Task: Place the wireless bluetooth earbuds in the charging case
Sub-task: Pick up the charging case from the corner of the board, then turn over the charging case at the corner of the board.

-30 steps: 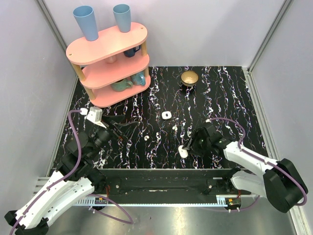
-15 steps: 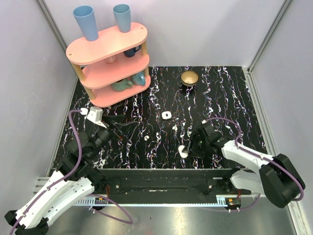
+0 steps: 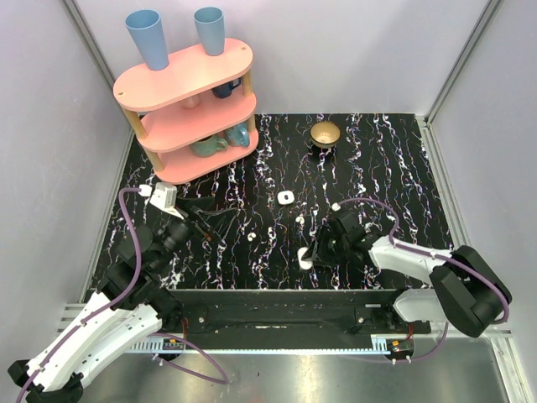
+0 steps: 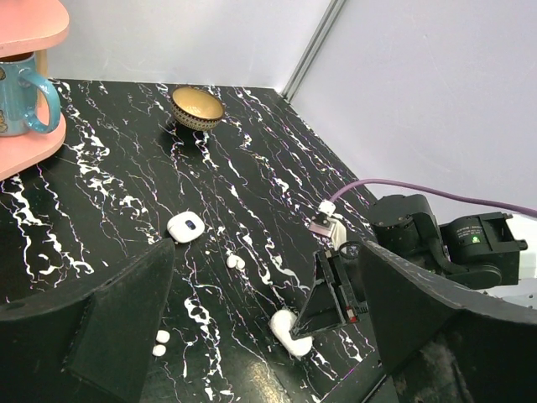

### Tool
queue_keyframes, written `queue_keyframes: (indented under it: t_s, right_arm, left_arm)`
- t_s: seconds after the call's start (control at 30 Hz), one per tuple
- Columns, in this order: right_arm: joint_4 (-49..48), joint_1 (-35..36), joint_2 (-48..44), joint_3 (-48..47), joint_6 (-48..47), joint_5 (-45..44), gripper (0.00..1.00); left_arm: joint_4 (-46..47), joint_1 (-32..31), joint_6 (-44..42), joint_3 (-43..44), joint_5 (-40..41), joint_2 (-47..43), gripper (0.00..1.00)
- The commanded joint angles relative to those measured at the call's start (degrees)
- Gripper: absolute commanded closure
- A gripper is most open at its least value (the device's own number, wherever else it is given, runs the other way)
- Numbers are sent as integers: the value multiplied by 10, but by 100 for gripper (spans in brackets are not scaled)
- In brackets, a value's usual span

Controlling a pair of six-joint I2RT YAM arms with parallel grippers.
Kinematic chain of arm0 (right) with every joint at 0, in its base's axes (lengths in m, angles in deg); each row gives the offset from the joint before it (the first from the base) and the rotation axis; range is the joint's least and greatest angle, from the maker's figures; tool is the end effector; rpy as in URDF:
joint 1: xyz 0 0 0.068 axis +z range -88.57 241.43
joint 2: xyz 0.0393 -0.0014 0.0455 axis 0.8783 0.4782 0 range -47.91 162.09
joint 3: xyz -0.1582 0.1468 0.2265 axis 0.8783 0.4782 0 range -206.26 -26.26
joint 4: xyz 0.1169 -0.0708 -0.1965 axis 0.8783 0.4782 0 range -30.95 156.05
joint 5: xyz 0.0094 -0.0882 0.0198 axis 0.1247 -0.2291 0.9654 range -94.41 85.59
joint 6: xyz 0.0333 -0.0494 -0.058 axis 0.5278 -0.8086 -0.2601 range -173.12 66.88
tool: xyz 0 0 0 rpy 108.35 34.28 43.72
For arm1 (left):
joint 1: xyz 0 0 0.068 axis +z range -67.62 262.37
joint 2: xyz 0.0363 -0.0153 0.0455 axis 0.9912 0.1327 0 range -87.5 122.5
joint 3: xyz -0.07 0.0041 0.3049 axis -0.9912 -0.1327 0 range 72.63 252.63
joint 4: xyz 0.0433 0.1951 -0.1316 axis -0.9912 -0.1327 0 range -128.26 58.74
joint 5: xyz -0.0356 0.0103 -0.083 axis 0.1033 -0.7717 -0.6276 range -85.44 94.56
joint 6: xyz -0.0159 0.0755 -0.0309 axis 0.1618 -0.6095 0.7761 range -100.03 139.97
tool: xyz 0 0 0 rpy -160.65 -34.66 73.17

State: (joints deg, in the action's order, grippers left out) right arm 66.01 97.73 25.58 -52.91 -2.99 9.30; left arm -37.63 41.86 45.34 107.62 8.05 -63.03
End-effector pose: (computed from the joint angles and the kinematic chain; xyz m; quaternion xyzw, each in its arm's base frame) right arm 0.1620 0.1404 0.1692 0.0769 0.9413 0.2939 0.1471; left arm 0.0749 -0.0582 0.3498 0.0676 0.6777 -0.3806 0.6255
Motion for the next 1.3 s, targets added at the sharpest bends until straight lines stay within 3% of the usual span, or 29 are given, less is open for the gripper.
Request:
queue_keyframes:
  t_s: [0.0,0.03,0.2,0.37,0.57,1.07,1.27]
  right_arm:
    - [19,48,34,-24,-12,-54,70]
    - [26,57,39,-32,-10,-70,77]
    - [74,124,70,-96,14,-134,78]
    - [130,156,82,-147,16,-214,91]
    - [211,215,117,-225,18,-304,96]
    - [314,303,265,-407,15,-388,92]
    - [415,336,328,-485,21,-475,92]
  left_arm:
    - [23,-2,4,3,-3,5,4]
    - [22,-1,4,3,-3,5,4]
    - [19,-1,3,7,-1,5,4]
    - [12,-1,-1,7,6,-1,4]
    - [7,-1,-1,11,13,-2,4]
    - [-101,-1,27,25,169,-43,4]
    - [-124,-1,32,21,206,-73,4]
